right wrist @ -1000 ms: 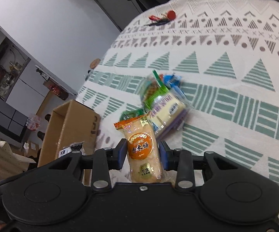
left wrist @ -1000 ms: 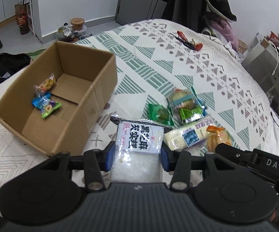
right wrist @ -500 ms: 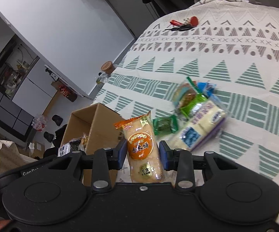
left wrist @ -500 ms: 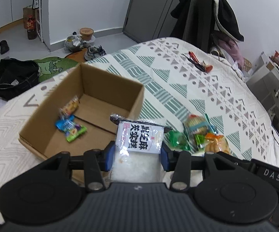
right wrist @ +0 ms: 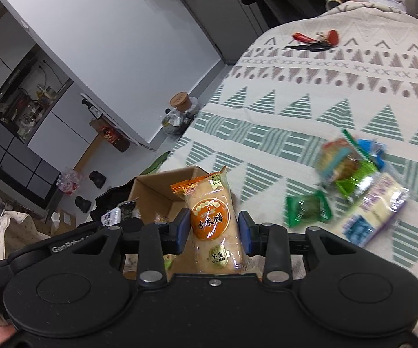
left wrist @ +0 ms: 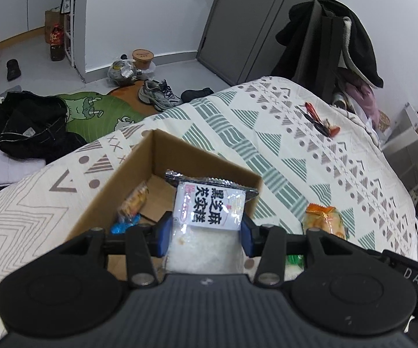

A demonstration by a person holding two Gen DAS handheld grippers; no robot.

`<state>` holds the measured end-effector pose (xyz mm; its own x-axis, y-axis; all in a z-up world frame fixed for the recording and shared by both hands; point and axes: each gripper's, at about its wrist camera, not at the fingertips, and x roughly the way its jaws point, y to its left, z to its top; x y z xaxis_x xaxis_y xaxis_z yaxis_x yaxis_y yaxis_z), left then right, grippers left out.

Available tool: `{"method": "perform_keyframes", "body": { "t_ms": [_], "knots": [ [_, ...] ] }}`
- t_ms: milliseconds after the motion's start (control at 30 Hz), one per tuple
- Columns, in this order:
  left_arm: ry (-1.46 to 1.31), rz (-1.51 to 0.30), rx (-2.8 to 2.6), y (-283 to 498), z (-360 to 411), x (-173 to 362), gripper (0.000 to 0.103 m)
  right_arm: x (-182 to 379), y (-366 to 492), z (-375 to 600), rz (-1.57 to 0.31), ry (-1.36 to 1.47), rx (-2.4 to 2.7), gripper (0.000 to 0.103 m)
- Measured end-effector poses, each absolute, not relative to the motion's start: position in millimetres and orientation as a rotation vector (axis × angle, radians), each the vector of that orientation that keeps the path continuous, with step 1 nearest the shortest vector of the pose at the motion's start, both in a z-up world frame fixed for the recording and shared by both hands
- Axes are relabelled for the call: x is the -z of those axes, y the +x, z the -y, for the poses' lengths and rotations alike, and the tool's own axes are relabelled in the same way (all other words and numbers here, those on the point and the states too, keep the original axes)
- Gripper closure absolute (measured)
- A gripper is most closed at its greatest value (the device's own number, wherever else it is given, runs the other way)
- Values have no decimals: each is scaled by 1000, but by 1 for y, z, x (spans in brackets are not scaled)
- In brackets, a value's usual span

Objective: Organize snacks
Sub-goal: 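Carry both packs over the cardboard box and release them inside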

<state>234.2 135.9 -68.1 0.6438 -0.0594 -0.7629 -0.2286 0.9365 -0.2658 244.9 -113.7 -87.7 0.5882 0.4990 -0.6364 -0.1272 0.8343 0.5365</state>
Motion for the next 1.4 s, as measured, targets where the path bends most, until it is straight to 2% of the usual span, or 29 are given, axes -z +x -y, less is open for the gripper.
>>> {"method": "perform_keyframes", "body": {
  "t_ms": [333, 533, 633, 733, 767, 800, 1033, 1200, 1267, 1400],
  "knots": [
    [-403, -843, -86, 263, -160, 78, 57, 88, 271, 80, -883, 487, -393, 68],
    [-462, -820, -126, 264, -178, 78, 50, 91, 283, 66, -893, 505, -396, 68],
    [-463, -824, -147, 259, -184, 79, 44, 91, 286, 59, -891, 530, -414, 67],
    [-460, -831, -164, 255, -189, 79, 34, 91, 288, 54, -892, 557, -430, 59],
    [-461, -834, -173, 253, -190, 79, 30, 90, 288, 53, -892, 559, -436, 49],
    [-463, -836, -181, 252, -191, 80, 27, 89, 287, 53, -887, 556, -434, 46],
    [-448, -861, -216, 243, -186, 78, 18, 88, 274, 75, -889, 520, -400, 44],
    [-429, -879, -209, 236, -173, 76, 17, 86, 264, 105, -878, 486, -367, 36],
    [-428, -878, -205, 233, -167, 75, 17, 85, 260, 116, -873, 469, -355, 30],
    [-430, -869, -191, 225, -154, 71, 7, 84, 249, 138, -867, 447, -337, 24]
  ]
}}
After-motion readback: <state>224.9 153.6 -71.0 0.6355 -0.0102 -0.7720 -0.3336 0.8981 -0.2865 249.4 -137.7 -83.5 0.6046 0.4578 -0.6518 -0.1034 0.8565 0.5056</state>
